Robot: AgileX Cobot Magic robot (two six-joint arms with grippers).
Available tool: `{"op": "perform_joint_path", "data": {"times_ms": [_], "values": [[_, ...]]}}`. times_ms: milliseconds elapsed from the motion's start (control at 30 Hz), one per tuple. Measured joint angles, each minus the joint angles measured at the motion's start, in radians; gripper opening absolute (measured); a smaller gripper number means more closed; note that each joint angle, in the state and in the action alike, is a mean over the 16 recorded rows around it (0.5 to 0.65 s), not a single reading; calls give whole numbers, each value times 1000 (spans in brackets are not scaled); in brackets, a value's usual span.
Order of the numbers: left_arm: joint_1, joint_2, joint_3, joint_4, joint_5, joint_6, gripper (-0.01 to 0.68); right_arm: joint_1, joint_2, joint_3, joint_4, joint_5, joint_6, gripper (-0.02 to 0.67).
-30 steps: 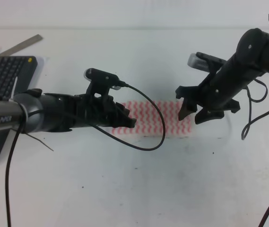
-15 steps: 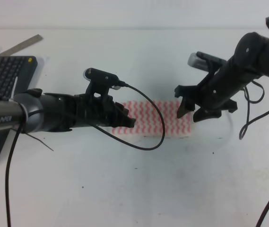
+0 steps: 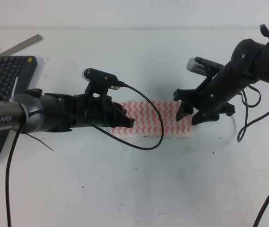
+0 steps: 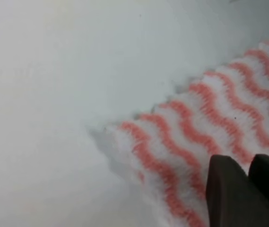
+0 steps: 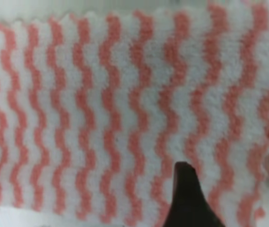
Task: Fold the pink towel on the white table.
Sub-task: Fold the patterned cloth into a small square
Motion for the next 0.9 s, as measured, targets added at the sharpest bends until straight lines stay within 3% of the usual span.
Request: {"op": "perform_joint_path", "data": {"times_ms": [900], "values": [[0,0,30,-1,27,-3,87,1,20,-2,5,-54,-2,370]]}}
